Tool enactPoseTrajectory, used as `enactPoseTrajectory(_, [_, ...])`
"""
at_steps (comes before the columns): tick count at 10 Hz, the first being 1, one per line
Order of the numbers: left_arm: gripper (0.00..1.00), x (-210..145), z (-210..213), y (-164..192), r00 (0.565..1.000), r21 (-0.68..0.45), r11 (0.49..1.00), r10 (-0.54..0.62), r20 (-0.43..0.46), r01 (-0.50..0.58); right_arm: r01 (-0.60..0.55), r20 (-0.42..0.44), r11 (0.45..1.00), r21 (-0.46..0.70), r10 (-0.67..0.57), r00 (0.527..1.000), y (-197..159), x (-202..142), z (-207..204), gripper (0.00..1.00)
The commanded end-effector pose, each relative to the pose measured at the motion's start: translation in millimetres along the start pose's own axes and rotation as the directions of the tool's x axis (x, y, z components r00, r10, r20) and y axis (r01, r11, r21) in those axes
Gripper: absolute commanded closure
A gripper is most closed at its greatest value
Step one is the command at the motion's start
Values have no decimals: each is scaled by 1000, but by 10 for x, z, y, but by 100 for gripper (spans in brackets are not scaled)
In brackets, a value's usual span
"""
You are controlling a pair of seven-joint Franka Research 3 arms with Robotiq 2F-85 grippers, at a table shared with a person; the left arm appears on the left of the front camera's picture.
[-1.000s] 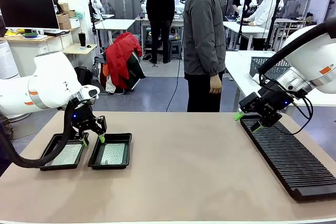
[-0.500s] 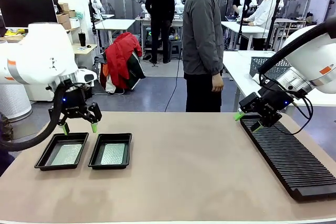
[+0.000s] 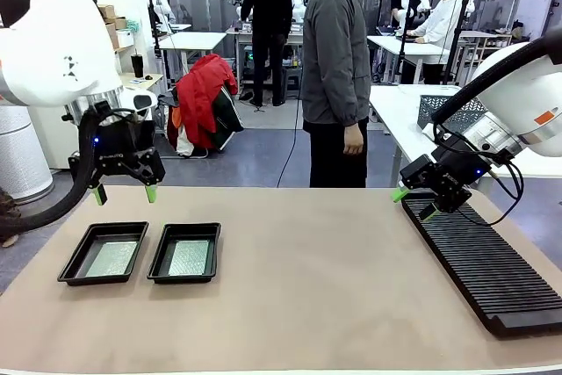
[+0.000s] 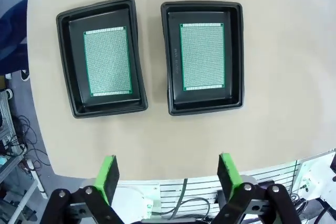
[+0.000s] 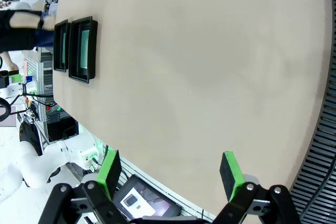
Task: Inspect and transfer BCBs to ESD trays.
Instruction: Pick up the ESD tray and place it on the left side of the table.
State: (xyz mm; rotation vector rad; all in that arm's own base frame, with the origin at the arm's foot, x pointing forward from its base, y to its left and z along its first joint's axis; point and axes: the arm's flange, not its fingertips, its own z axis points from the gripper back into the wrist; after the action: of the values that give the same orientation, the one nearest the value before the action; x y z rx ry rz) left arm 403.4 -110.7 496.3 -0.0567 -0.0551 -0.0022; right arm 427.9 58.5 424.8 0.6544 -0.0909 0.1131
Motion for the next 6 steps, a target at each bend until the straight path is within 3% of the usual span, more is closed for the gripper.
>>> enactPoseTrajectory(1, [0,-25,151,-8,1000,17,1000,23,-1,-23,10,7,1000,-14,-9,1000,12,10,-7,0])
enactPoseTrajectory(3, [0,-51,272,-3,998,28,999,48,-27,-47,10,7,1000,-14,-9,1000,12,10,-7,0])
enactPoseTrajectory(6, [0,-14,166,-17,1000,-1,1000,-1,7,1,10,7,1000,-14,-9,1000,12,10,-7,0])
